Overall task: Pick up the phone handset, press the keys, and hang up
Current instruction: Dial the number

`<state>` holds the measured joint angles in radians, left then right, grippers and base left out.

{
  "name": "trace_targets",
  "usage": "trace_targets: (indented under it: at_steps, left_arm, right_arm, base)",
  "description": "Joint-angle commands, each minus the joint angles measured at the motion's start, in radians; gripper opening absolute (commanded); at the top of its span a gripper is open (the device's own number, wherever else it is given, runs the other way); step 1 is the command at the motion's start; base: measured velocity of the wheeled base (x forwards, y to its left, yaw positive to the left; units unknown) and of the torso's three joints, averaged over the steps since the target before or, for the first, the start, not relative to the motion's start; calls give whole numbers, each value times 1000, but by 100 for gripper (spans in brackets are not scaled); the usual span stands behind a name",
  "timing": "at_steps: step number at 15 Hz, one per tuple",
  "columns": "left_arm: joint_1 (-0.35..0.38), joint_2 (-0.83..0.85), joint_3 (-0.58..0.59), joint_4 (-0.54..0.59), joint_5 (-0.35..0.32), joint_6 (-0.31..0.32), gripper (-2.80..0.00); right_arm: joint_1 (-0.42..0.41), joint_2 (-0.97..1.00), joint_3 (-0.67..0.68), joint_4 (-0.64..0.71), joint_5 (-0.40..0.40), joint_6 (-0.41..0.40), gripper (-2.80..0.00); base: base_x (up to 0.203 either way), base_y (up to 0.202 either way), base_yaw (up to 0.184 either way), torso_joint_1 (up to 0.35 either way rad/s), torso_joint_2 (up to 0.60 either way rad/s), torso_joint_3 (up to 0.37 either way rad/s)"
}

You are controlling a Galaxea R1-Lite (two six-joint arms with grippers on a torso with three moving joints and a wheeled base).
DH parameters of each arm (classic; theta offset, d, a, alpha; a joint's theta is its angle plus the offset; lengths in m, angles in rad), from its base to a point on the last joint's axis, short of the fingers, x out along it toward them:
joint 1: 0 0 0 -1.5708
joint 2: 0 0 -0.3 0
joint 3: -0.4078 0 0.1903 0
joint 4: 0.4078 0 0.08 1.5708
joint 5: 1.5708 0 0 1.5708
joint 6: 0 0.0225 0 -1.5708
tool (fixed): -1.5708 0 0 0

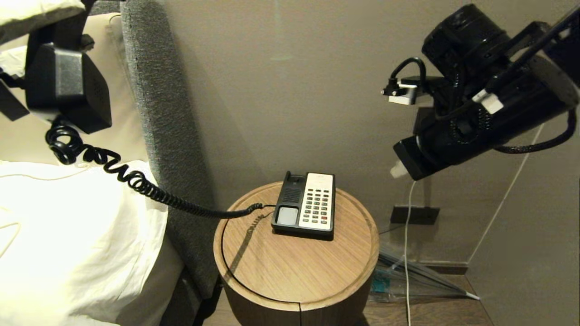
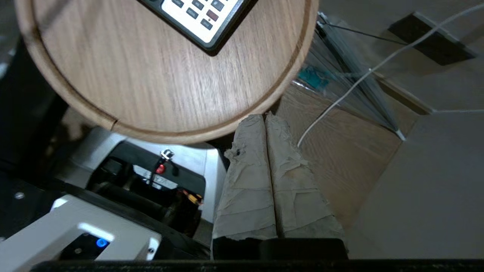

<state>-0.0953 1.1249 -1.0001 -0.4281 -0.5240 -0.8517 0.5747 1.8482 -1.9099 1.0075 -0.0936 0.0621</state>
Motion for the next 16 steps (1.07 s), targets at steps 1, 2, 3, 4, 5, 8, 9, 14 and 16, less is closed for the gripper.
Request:
trace_targets:
  at_steps: [1, 2, 3, 4, 5, 8, 9, 14, 16]
  left_arm:
    - [-1, 12, -14, -3, -4, -4, -280]
    - [-1, 12, -13, -4, -4, -3, -280]
    - [-1, 12, -12, -6, -4, -4, -280]
    - [-1, 12, -11, -6, -4, -4, -280]
    - [-1, 14, -9, -6, -4, -4, -280]
    - [-4, 29, -14, -26, -5, -6, -280]
    - [-4, 29, -11, -30, -5, -6, -280]
    - [-7, 35, -17, -32, -4, -4, -280]
    - [-9, 34, -17, -32, -5, -4, -280]
  right_arm:
    - [19, 119, -18, -53, -1, 8, -280]
    - [32, 154, -14, -173, -7, 32, -280]
    - [41, 207, -11, -324, -30, 58, -280]
    - [46, 260, -8, -446, -72, 76, -280]
    - [49, 291, -4, -497, -105, 91, -280]
    - [51, 324, -2, -541, -122, 139, -280]
    - [53, 311, 2, -513, -116, 149, -280]
    - [51, 241, -3, -83, 36, 159, -280]
    - [51, 302, -6, -277, -5, 182, -280]
  base:
    - [0, 0, 0, 0, 0, 0]
    - [0, 0, 0, 0, 0, 0]
    - [0, 0, 0, 0, 0, 0]
    - [0, 0, 0, 0, 0, 0]
    - [0, 0, 0, 0, 0, 0]
    - [0, 0, 0, 0, 0, 0]
    - [0, 0, 0, 0, 0, 0]
    - [0, 0, 0, 0, 0, 0]
    - [0, 0, 0, 0, 0, 0]
